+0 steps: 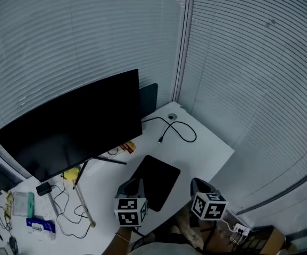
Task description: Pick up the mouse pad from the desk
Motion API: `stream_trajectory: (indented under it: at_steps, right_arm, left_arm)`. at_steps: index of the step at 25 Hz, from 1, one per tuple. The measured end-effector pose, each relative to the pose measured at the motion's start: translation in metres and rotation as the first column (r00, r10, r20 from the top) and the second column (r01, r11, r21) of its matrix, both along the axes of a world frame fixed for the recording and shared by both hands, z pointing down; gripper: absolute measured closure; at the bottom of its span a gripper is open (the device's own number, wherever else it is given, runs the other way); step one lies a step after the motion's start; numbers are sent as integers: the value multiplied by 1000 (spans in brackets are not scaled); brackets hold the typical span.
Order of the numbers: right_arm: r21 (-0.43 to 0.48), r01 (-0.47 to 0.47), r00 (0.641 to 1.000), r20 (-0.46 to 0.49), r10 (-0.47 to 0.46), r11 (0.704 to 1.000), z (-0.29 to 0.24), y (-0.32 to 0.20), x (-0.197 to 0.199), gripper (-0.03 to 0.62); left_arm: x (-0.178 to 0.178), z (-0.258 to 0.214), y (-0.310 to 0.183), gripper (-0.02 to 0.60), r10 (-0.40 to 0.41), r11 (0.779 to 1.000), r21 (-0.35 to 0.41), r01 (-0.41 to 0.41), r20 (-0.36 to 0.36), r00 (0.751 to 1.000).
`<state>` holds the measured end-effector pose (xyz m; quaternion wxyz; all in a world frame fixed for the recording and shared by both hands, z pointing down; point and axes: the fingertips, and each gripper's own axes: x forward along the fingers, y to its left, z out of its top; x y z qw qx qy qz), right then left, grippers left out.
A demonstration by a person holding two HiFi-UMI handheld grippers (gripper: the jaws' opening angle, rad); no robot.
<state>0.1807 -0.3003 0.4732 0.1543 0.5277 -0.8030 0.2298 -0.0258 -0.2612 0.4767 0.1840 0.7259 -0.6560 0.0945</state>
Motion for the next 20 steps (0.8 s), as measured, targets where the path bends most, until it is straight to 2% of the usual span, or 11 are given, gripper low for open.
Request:
stream_trajectory:
  at_steps: [4, 11, 20]
  right_arm:
    - [-31, 72, 997, -5, -72, 997, 7, -12, -12, 562]
    - [-62, 160, 987, -18, -161, 985, 18, -27, -27, 561]
    - [-112, 246, 969, -3, -248, 963, 40, -46, -37, 560]
  left_arm:
    - [-9, 8, 6, 565, -82, 996, -31, 81, -16, 997]
    - [-17, 18, 10, 565, -173, 984, -55, 172, -28, 984]
    - [-27, 37, 26, 565, -286, 953, -109, 283, -11, 958]
